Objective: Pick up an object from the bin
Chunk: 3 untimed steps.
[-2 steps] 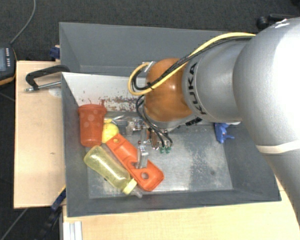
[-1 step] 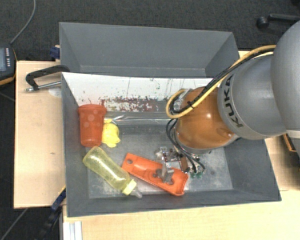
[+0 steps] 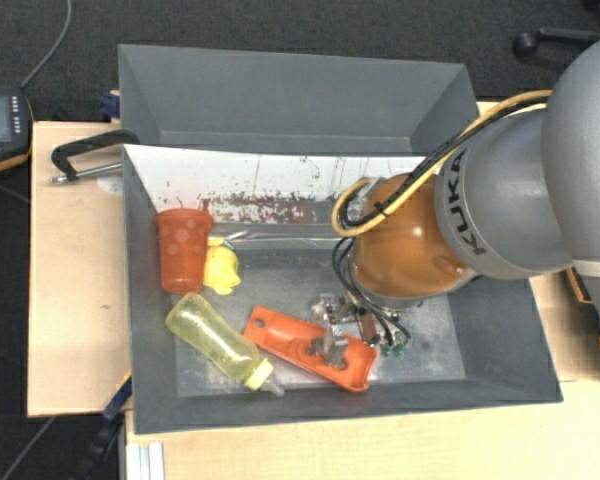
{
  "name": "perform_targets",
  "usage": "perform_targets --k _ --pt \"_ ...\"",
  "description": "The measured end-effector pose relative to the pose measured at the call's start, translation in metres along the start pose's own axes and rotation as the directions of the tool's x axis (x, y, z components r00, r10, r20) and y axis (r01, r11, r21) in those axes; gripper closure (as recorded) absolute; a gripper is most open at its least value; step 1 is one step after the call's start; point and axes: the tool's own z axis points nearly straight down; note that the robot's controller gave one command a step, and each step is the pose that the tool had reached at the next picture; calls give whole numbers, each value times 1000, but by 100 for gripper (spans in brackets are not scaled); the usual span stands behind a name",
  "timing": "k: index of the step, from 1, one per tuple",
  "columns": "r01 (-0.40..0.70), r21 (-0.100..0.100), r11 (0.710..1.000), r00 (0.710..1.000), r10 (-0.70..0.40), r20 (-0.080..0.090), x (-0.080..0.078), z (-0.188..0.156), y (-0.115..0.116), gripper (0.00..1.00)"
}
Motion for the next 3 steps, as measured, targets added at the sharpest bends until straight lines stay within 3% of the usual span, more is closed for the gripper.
perform_targets --k 1,2,3 --pt "-38 -1 999 999 38 5 -17 -119 14 100" --pt "-38 -1 999 999 38 5 -17 -119 14 100" --pt "-21 -2 1000 1000 21 10 -17 -217 15 100"
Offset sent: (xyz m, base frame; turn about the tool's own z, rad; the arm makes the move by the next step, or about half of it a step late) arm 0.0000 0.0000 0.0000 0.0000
